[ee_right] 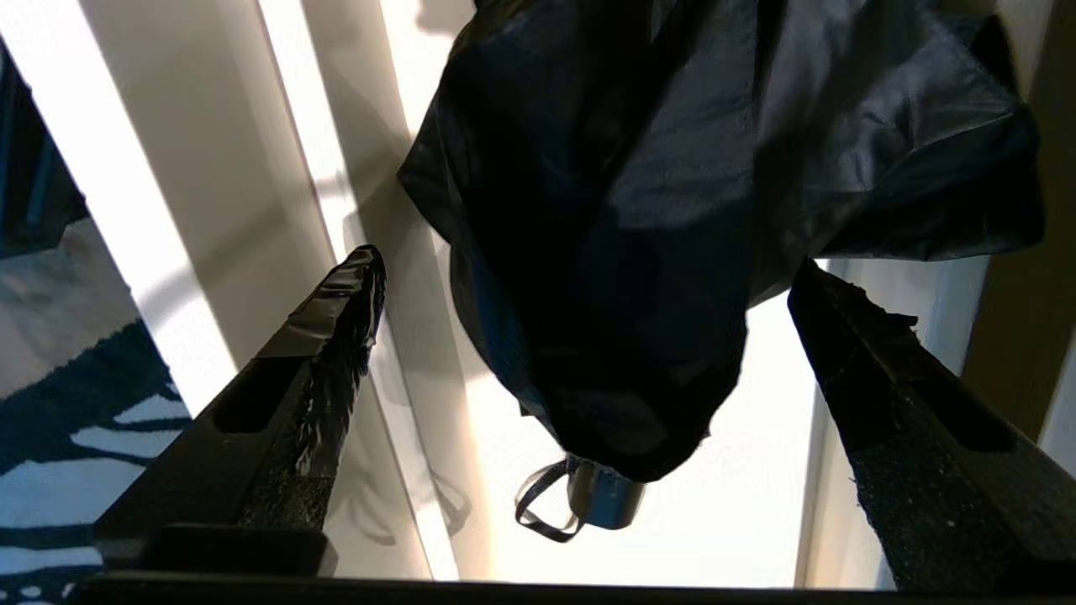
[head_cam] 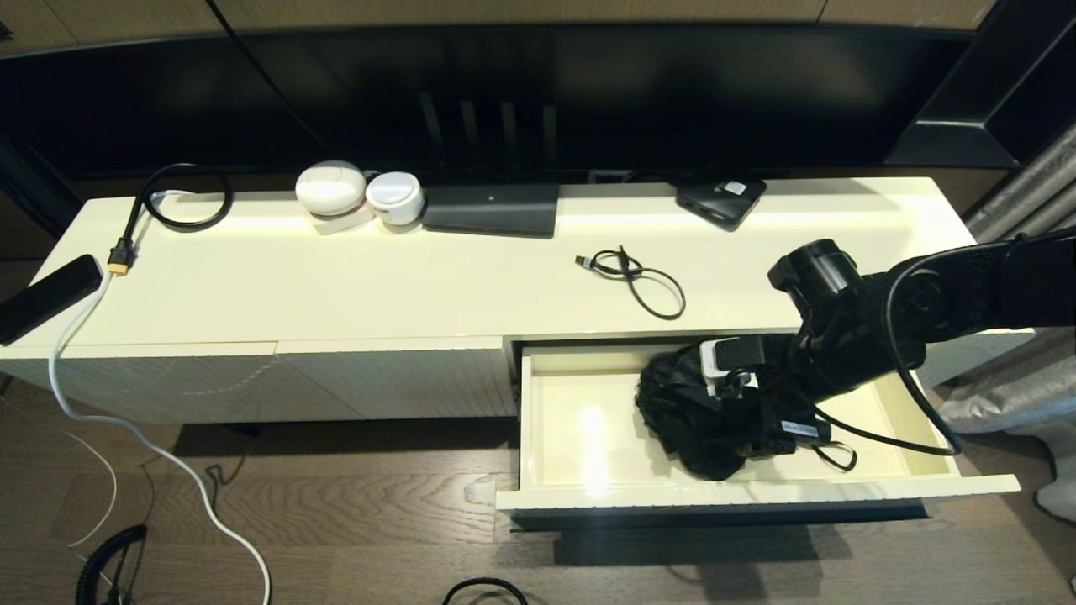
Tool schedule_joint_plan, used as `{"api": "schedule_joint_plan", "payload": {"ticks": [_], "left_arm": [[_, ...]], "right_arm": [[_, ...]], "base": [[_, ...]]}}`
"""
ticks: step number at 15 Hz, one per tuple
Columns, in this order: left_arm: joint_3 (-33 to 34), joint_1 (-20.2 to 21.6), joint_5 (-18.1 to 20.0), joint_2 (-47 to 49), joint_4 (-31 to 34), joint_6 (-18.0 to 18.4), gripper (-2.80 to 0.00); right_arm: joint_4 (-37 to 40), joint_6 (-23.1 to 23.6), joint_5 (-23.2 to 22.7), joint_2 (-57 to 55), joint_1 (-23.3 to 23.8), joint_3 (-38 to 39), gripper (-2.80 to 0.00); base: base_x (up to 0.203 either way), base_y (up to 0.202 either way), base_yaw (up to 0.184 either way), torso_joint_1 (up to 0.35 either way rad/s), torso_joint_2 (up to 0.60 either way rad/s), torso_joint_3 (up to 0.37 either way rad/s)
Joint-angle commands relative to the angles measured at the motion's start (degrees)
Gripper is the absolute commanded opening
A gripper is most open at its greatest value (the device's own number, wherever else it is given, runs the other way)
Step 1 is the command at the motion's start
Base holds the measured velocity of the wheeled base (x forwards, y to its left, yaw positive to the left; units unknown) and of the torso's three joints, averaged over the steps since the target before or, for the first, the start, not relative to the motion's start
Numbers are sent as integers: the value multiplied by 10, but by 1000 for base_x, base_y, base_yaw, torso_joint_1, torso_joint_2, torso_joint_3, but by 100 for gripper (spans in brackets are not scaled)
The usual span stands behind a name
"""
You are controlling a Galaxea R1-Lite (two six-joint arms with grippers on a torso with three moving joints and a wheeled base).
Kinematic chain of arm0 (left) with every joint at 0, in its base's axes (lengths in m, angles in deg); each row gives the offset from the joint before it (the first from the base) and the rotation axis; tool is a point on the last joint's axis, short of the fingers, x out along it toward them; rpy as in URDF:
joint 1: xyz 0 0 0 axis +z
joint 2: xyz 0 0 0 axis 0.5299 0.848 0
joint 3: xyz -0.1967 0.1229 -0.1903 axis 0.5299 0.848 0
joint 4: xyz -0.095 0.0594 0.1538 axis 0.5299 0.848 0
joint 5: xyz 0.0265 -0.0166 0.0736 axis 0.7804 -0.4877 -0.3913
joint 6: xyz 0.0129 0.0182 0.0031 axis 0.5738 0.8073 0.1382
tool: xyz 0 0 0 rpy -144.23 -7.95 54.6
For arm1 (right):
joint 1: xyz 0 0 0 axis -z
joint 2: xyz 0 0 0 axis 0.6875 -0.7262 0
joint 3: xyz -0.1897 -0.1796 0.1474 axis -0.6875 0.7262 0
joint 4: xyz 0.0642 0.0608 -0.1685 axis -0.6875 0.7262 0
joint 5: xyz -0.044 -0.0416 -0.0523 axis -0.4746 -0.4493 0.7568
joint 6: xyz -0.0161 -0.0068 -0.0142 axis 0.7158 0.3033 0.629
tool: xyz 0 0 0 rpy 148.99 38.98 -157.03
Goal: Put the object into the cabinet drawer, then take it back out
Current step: Take the umbrella out of the drawer and put it on the table
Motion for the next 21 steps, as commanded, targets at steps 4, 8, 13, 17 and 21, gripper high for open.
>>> {"api": "schedule_joint_plan", "payload": {"ticks": [4,8,13,17,21], "left_arm": [[0,0,0,0,0,0,-280],[0,0,0,0,0,0,-280],[0,0,0,0,0,0,-280],[0,0,0,0,0,0,-280],[0,0,0,0,0,0,-280]], "right_arm": [[5,4,-1,-24,-1,-8,0],[5,2,-1,-38,-2,-26,0],[6,1,-1,-56,-9,-30,0],[5,0,-1,-68,-9,-30,0],[5,-6,-2,-78,-9,-30,0]], "base": [[0,0,0,0,0,0],[0,0,0,0,0,0],[0,0,0,0,0,0],[0,0,0,0,0,0],[0,0,0,0,0,0]]}}
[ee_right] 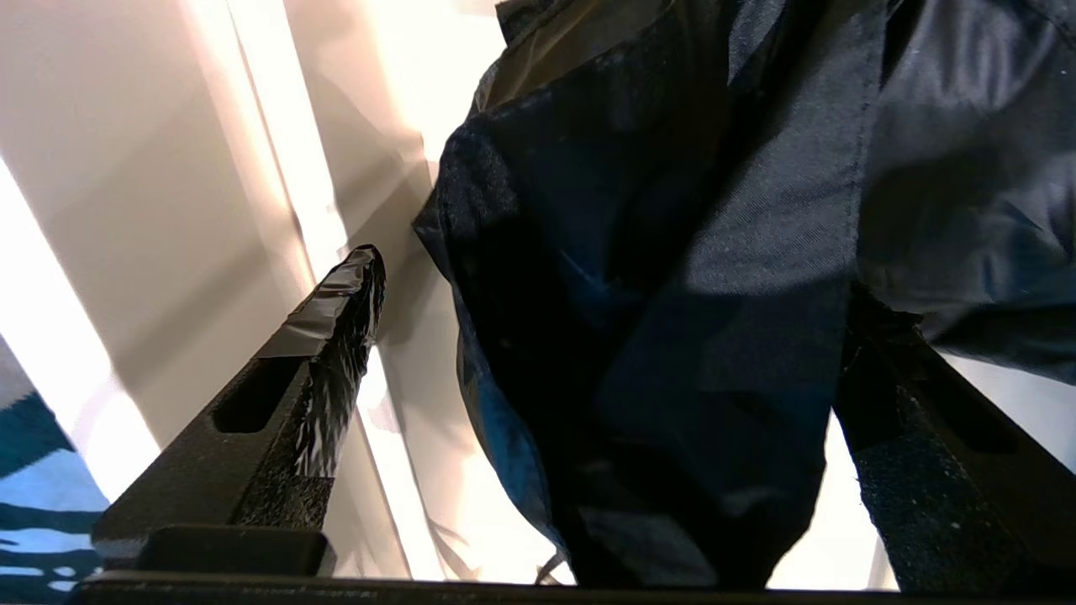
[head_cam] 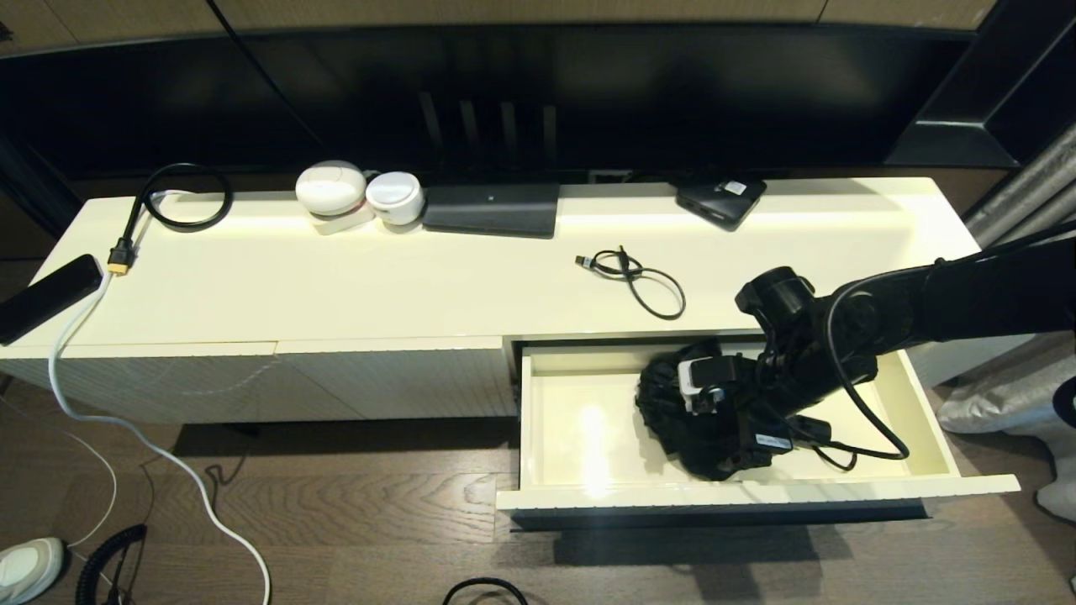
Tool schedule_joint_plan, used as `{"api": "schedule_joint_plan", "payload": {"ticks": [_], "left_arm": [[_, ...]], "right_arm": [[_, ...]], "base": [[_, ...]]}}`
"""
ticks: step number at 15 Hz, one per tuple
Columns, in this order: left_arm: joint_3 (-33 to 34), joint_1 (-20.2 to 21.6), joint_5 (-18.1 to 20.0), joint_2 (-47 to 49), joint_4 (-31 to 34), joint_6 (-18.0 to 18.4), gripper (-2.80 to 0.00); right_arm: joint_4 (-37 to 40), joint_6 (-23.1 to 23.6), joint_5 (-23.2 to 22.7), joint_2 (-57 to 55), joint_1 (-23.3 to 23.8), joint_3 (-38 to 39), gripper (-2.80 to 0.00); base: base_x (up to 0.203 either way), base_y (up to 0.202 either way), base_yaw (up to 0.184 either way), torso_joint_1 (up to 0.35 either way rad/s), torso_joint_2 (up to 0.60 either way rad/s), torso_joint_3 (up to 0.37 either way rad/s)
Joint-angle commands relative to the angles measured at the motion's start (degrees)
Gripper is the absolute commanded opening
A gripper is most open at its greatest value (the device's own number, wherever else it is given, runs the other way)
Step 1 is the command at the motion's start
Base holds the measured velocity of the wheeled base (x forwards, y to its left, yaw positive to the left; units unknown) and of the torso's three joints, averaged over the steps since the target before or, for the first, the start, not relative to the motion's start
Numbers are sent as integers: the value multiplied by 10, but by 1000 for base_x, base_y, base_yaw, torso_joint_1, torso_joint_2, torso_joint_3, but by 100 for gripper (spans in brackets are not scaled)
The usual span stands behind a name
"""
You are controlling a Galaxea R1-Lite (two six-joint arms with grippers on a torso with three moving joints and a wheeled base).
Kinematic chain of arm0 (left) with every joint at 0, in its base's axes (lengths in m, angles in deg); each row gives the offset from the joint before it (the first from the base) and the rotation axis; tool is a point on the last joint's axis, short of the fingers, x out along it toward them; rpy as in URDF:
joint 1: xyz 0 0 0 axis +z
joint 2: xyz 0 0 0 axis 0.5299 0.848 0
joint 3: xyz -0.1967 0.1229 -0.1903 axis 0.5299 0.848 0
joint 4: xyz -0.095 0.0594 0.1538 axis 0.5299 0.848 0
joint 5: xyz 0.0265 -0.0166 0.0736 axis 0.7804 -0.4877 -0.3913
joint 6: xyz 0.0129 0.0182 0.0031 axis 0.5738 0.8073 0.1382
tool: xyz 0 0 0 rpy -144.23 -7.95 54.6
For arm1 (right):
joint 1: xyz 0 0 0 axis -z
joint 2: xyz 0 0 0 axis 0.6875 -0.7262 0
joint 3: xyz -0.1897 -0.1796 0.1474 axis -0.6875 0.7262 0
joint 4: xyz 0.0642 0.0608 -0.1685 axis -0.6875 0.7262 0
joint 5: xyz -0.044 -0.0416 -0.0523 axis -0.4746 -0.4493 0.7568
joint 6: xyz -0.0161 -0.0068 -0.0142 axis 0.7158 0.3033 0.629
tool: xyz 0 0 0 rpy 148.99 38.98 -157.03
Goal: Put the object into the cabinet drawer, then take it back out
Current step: Take the umbrella out of the drawer and put it on the table
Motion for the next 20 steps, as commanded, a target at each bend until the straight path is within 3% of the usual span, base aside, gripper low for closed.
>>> {"api": "schedule_joint_plan", "payload": {"ticks": [1,7,8,20], "left_arm": [[0,1,0,0,0,0,-280],[0,1,0,0,0,0,-280],[0,0,0,0,0,0,-280],[0,1,0,0,0,0,-280]], "right_arm": [[1,2,-1,-8,0,0,0],[0,-2,0,-14,0,3,0],[0,-2,0,-16,0,4,-280],[0,-1,2,26,-1,29,-280]], "base": [[0,0,0,0,0,0],[0,0,0,0,0,0],[0,0,0,0,0,0],[0,0,0,0,0,0]]}}
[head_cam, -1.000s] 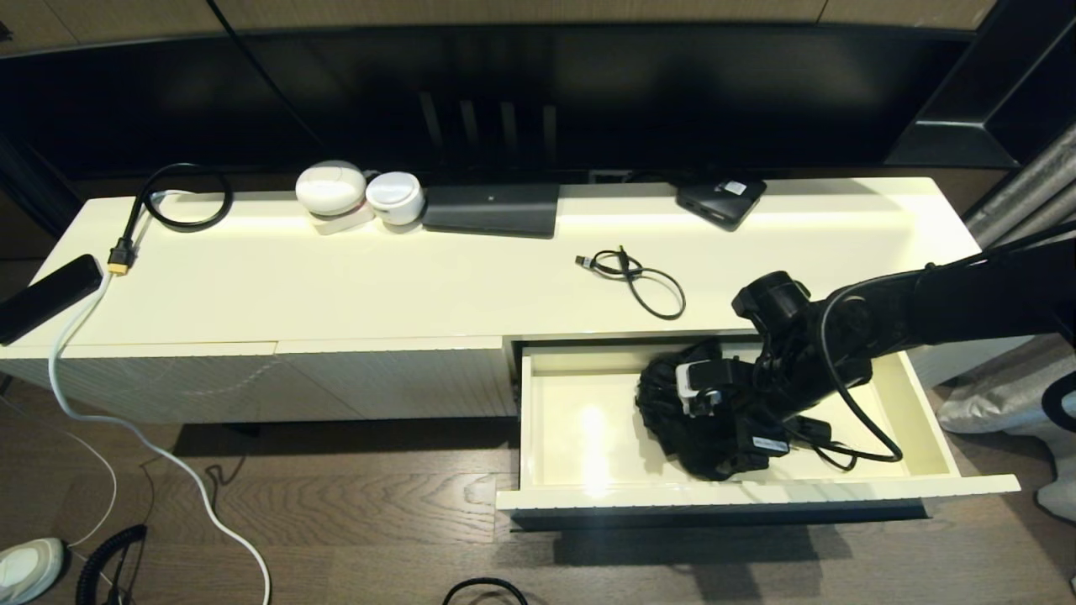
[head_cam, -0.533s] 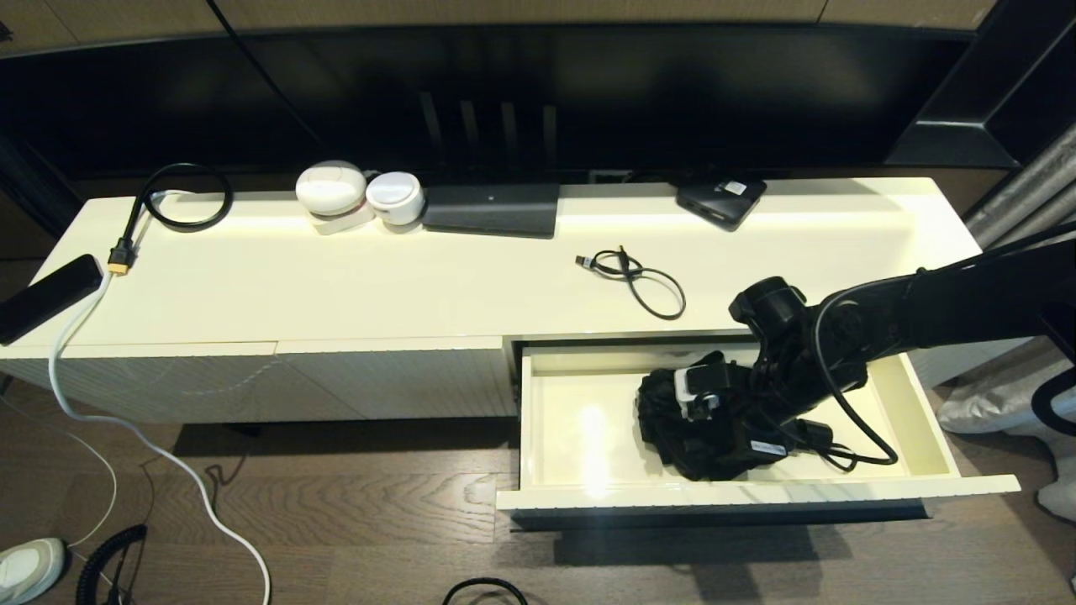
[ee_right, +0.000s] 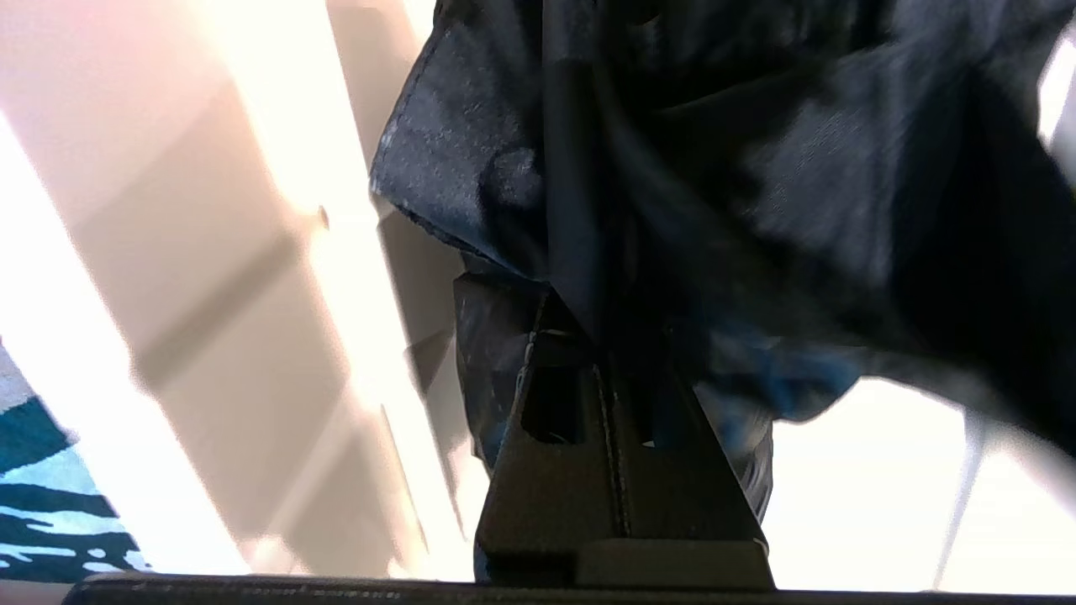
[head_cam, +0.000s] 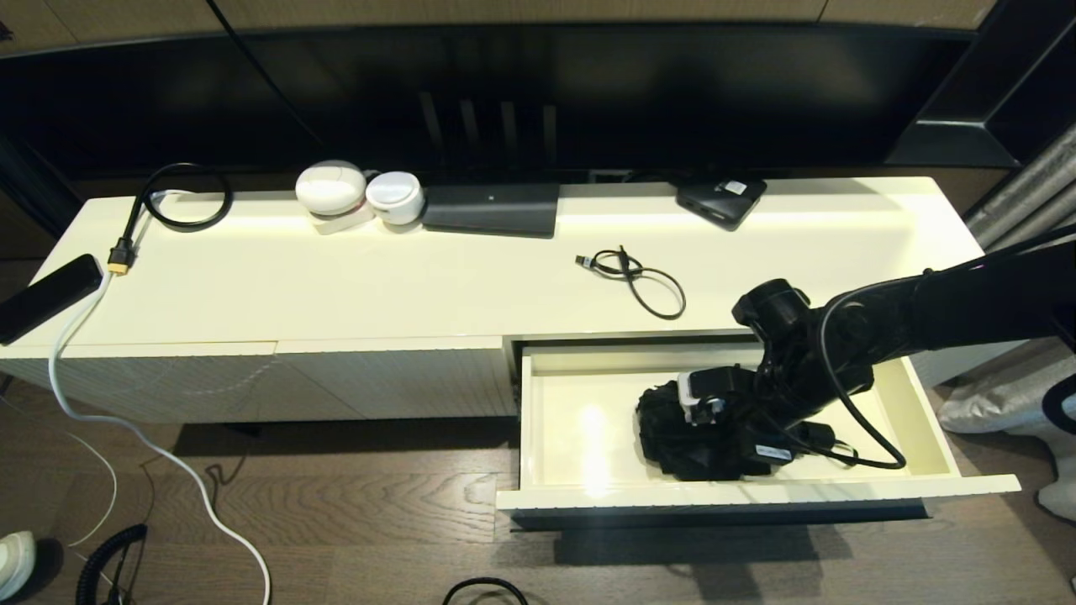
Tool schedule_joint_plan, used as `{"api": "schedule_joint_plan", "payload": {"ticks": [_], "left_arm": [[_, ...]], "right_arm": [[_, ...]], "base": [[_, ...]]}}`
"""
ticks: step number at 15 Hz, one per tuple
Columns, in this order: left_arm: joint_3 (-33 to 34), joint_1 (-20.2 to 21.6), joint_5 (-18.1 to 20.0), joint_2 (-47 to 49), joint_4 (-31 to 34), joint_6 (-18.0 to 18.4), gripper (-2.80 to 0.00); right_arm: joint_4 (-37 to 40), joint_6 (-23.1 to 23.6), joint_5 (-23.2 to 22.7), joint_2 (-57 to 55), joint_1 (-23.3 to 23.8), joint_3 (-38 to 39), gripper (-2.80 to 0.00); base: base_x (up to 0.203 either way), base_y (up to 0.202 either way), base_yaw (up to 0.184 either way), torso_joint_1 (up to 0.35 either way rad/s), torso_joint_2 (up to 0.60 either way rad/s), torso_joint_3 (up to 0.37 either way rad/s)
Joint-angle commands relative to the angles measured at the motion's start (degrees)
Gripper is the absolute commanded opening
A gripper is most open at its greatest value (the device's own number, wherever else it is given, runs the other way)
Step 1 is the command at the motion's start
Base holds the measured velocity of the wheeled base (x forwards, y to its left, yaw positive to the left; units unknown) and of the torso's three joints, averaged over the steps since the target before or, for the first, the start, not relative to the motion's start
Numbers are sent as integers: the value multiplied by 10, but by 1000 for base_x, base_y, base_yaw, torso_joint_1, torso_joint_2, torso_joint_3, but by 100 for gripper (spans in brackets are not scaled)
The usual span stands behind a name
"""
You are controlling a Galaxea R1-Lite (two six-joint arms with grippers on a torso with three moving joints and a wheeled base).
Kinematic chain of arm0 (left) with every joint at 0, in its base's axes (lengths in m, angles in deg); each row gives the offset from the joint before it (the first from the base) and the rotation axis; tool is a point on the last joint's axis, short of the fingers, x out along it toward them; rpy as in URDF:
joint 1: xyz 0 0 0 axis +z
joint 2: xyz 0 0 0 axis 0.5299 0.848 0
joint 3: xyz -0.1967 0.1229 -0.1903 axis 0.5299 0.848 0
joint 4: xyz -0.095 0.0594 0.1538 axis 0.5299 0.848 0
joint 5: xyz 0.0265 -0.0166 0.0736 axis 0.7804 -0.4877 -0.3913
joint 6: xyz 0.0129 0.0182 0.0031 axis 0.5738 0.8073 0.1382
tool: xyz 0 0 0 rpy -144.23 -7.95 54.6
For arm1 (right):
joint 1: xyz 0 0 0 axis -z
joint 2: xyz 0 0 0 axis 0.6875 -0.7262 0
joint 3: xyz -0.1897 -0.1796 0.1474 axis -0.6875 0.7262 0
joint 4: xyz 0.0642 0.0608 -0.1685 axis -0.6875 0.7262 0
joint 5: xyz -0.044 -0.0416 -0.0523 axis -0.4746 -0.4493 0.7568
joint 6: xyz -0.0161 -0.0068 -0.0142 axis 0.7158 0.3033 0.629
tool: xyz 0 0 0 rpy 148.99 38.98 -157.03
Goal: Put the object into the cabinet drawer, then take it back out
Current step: Take the umbrella out of the drawer and put it on the table
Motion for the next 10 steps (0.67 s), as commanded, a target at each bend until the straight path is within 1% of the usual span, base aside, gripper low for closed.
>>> {"api": "schedule_joint_plan", "payload": {"ticks": [1,5,10], "left_arm": [[0,1,0,0,0,-1,-280],[0,0,0,0,0,-1,-280],[0,0,0,0,0,-1,-280]], "right_arm": [[2,4,-1,48,0,18,-280],[4,6,2,132,0,58,-280],[5,7,22,225,0,111,-280]], "base": [[0,0,0,0,0,0],[0,0,0,0,0,0],[0,0,0,0,0,0]]}}
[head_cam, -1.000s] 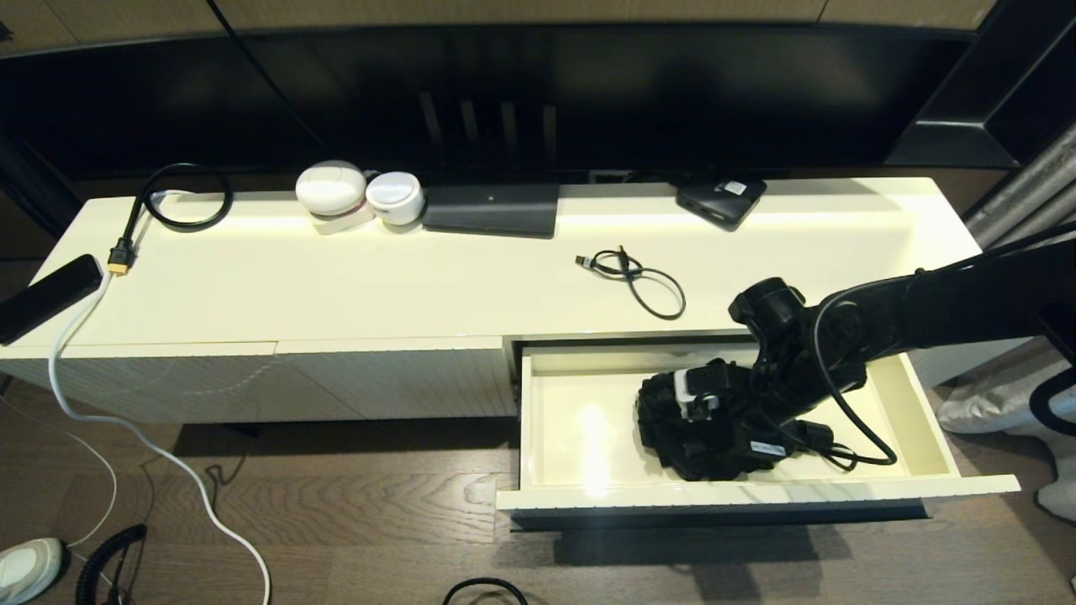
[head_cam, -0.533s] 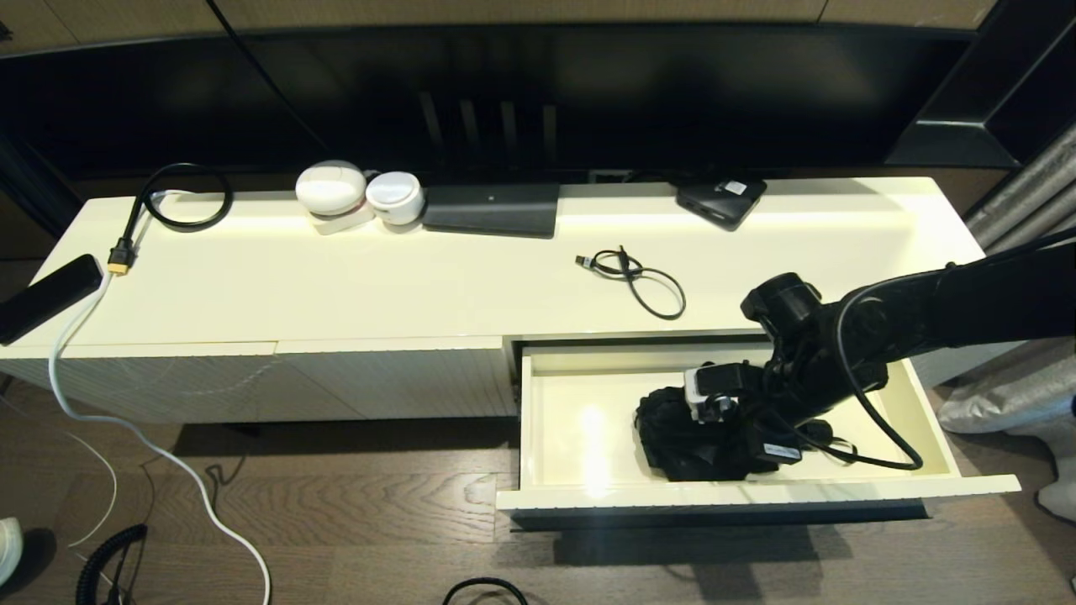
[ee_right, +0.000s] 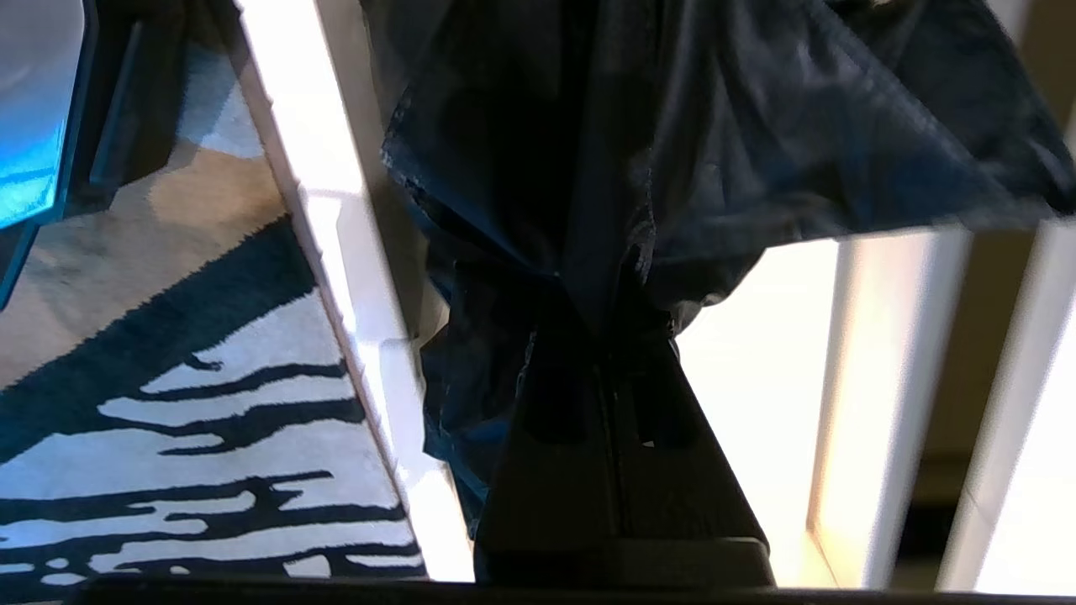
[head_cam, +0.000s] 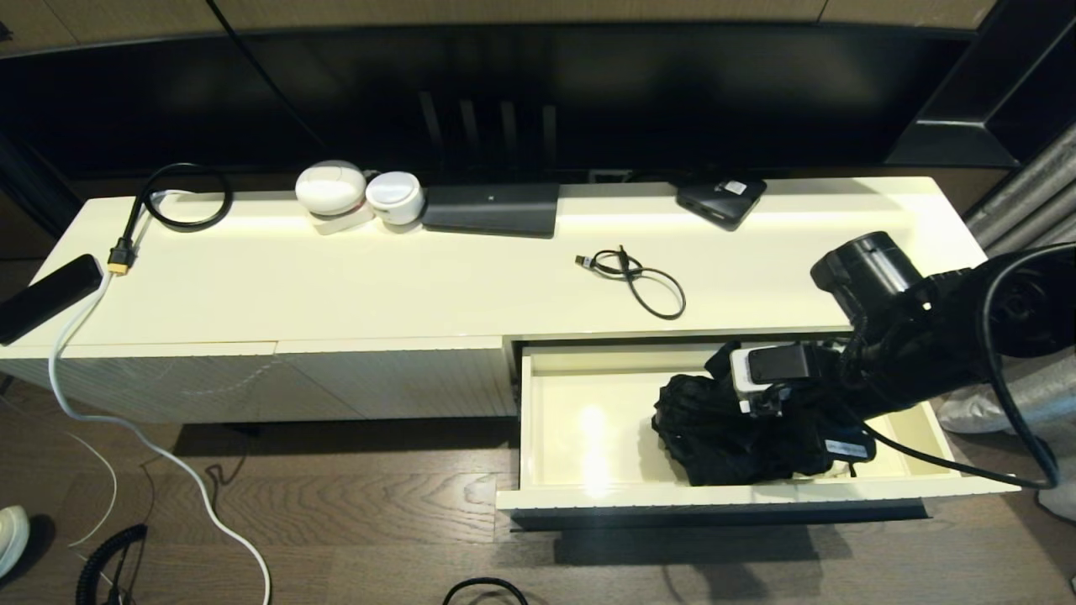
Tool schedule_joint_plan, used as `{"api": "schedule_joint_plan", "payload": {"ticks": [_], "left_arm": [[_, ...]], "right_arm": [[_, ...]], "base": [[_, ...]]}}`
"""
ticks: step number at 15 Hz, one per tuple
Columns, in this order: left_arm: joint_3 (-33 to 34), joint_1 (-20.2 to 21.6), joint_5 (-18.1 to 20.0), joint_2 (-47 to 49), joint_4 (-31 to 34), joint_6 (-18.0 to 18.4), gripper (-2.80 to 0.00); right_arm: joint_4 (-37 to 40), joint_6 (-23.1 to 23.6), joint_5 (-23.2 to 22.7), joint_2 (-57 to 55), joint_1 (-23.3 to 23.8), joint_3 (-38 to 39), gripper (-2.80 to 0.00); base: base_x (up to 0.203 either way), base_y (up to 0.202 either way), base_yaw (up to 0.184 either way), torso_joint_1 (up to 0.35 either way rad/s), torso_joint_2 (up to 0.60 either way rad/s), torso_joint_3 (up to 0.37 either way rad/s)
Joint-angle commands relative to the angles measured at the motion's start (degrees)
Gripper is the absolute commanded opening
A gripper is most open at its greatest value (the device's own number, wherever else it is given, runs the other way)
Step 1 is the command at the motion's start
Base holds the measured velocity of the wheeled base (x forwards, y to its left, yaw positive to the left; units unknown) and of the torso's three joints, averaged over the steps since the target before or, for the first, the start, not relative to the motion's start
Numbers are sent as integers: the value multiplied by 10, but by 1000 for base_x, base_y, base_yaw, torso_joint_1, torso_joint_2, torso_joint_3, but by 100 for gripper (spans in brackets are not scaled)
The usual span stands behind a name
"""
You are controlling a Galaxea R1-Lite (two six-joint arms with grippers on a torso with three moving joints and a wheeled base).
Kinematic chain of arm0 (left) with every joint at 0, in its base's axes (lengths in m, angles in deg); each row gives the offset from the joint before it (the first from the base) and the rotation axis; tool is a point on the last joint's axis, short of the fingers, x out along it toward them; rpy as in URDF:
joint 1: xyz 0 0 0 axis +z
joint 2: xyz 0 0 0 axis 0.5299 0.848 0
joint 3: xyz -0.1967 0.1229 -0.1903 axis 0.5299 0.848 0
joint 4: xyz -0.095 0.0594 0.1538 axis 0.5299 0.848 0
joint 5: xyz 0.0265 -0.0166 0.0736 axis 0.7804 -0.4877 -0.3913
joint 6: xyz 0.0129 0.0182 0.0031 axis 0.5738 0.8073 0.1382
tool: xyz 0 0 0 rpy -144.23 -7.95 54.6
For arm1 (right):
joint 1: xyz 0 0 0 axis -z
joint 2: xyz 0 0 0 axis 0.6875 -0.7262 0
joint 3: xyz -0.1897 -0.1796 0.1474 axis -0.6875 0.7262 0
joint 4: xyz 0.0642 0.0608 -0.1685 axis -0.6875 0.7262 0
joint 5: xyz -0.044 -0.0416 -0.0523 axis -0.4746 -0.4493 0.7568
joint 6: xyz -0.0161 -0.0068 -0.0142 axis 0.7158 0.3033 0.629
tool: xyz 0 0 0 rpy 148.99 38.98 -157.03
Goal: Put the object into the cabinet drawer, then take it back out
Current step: Take the umbrella out of the drawer and put it on the table
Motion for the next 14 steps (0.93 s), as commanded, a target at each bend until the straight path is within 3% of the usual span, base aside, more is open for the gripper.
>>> {"api": "schedule_joint_plan", "payload": {"ticks": [1,6,14], "left_arm": [[0,0,0,0,0,-1,-280],[0,0,0,0,-1,-1,-280],[0,0,0,0,0,-1,-280]], "right_arm": [[1,5,6,63,0,20,-280],[44,10,61,139,4,1,-280],[-14,47,63,144,37,-59,-280]], "base": [[0,0,0,0,0,0],[0,0,0,0,0,0],[0,0,0,0,0,0]]}}
